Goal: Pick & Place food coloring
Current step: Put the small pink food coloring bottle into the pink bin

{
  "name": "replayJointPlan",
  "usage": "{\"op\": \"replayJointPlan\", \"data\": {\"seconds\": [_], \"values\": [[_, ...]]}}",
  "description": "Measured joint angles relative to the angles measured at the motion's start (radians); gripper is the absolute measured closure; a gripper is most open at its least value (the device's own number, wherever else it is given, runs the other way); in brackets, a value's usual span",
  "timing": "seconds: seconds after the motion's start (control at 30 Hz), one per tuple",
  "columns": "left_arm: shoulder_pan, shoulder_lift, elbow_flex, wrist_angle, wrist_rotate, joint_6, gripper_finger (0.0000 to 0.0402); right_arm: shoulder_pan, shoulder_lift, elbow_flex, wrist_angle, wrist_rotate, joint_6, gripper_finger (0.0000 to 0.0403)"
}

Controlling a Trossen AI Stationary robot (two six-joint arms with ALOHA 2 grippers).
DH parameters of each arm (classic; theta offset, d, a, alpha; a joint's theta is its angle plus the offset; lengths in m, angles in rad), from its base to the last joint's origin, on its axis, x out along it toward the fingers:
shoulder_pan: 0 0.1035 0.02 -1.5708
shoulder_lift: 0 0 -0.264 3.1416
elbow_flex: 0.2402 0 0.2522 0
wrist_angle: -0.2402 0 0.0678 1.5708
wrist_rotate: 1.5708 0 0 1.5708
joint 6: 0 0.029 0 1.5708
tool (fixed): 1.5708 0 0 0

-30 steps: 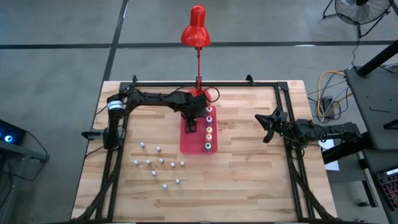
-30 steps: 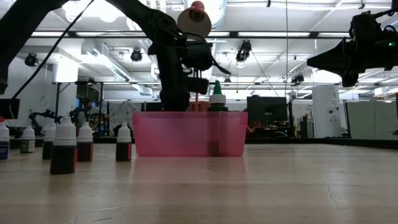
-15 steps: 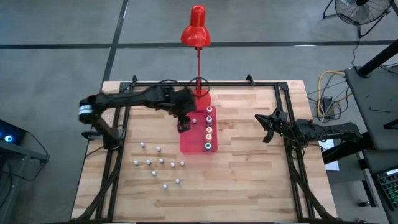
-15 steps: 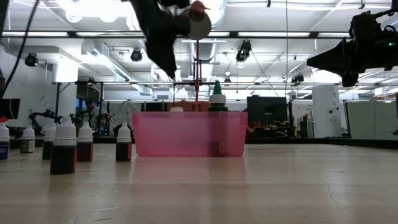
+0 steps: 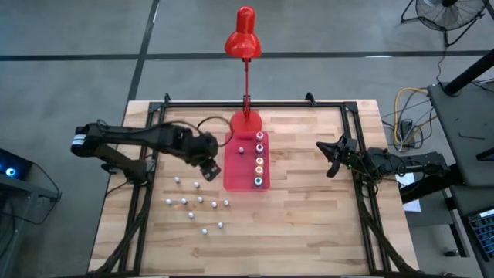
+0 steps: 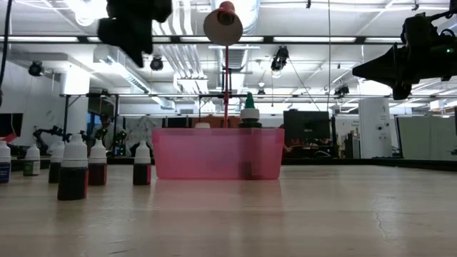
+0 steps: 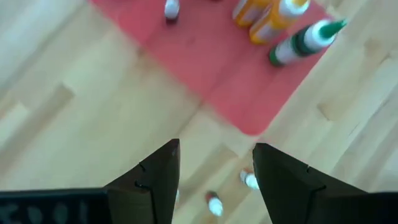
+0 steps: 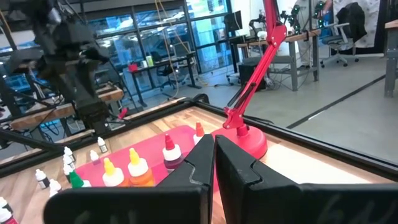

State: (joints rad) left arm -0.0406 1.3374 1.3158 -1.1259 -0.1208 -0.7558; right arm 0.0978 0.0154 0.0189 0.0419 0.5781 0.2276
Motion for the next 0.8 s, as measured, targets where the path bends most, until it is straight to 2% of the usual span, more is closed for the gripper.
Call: {"op": "replayJointPlan", "data": {"seconds": [0.13,0.37,0.43,0.57,0.8], "values": [[-0.073,-0.014,-0.075,0.040,-0.001,-0.123,0.0227,0.000,0.001,0.000,0.000,0.000,0.000,0.0394],[-0.131,0.051,-0.127,0.274,0.001,-0.271,0.0227,0.000,0.000,0.000,0.000,0.000,0.000,0.0394],[-0.136,0.084,-0.125,0.316,0.001,-0.289,0.0227,0.000,0.000,0.000,0.000,0.000,0.000,0.0394],[-0.155,0.148,-0.086,0.337,0.066,-0.356,0.0227,0.000,0.000,0.000,0.000,0.000,0.000,0.0394],[-0.212,0.235,-0.015,0.303,0.057,-0.499,0.0227,0.000,0.000,0.000,0.000,0.000,0.000,0.0394]]}}
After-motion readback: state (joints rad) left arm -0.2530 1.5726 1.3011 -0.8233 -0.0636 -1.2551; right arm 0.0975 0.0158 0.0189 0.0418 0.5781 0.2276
